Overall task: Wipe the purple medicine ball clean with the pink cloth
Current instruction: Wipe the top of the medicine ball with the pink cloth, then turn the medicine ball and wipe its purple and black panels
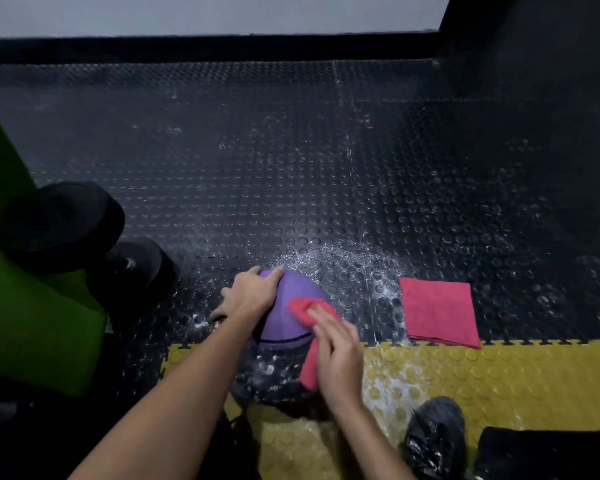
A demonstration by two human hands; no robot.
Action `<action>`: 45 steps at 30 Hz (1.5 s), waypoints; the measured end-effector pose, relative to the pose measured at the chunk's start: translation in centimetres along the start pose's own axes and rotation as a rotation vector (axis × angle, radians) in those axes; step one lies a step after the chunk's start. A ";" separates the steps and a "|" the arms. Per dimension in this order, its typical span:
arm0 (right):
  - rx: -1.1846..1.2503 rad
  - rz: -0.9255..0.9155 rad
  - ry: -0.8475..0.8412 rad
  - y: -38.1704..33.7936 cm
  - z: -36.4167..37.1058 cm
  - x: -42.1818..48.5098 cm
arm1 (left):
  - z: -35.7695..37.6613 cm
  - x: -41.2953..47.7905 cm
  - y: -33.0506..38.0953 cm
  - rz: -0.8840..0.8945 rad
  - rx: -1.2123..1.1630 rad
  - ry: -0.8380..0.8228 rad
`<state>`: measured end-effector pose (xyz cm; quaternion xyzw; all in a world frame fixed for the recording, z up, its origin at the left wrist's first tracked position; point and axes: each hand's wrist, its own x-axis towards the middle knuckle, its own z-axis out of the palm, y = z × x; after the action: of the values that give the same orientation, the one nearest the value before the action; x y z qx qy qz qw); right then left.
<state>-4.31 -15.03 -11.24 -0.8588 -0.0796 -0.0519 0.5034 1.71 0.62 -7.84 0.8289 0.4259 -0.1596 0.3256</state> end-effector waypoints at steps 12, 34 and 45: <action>-0.033 0.097 0.029 -0.5 0.5 -0.7 | 0.2 -0.6 -0.7 0.058 0.035 0.050; -0.318 0.540 -0.236 -1.0 -3.3 1.7 | 5.1 -10.2 -7.9 0.851 0.364 0.288; -0.014 0.770 0.011 2.1 -7.1 3.6 | 0.3 -4.6 -8.9 1.160 0.614 0.173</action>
<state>-0.39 -21.93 -9.01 -0.8289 0.2518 0.1359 0.4807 -8.21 1.45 -9.22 0.9889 -0.1297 -0.0055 0.0725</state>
